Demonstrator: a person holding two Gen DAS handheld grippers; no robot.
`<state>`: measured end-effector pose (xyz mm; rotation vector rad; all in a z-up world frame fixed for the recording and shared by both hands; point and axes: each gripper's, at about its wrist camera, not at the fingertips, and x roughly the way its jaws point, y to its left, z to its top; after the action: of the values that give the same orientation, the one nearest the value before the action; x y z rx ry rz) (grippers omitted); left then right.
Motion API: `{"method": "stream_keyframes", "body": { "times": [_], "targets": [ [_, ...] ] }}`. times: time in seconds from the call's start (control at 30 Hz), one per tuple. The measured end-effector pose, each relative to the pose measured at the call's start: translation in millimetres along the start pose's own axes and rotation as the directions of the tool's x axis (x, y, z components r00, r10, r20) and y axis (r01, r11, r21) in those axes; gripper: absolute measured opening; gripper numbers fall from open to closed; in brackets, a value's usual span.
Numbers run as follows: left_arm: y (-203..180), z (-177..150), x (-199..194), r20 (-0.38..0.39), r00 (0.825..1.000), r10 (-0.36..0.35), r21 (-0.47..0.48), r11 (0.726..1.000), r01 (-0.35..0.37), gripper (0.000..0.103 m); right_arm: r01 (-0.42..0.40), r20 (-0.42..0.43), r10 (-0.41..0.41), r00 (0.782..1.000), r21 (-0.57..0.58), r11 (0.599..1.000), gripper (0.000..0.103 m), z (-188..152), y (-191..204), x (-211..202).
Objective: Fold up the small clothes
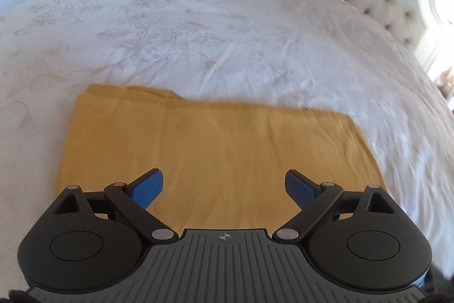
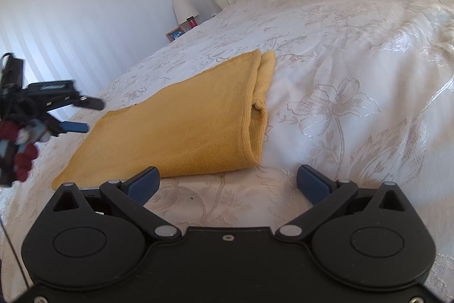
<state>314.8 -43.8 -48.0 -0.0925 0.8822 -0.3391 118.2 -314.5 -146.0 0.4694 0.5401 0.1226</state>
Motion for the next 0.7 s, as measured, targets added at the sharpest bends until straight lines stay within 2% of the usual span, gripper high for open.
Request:
{"method": "stream_keyframes", "body": {
  "times": [0.07, 0.17, 0.3, 0.4, 0.57, 0.7],
  "targets": [
    [2, 4, 16, 0.008, 0.999, 0.036, -0.039, 0.999, -0.035, 0.093, -0.002, 0.0, 0.002, 1.0, 0.004, 1.0, 0.103, 0, 0, 0],
    [-1, 7, 37, 0.021, 0.996, 0.09, -0.044, 0.995, -0.089, 0.093, -0.003, -0.001, 0.003, 1.0, 0.008, 1.0, 0.103, 0, 0, 1],
    [-6, 0, 64, -0.024, 0.99, 0.137, 0.002, 0.991, -0.137, 0.094, -0.005, -0.001, 0.005, 1.0, 0.015, 1.0, 0.103, 1, -1, 2],
    [-14, -2, 74, -0.047, 0.984, 0.171, 0.091, 0.982, -0.167, 0.102, -0.007, 0.0, 0.007, 1.0, 0.018, 1.0, 0.103, 1, -1, 3],
    [-17, -4, 63, -0.06, 0.985, 0.164, 0.068, 0.985, -0.16, 0.102, -0.007, 0.001, 0.007, 1.0, 0.02, 1.0, 0.103, 1, -1, 3],
    [-25, -34, 38, -0.021, 0.99, 0.136, 0.1, 0.986, -0.133, 0.101, -0.012, 0.003, 0.012, 1.0, 0.027, 1.0, 0.103, 1, -2, 3]
  ]
}}
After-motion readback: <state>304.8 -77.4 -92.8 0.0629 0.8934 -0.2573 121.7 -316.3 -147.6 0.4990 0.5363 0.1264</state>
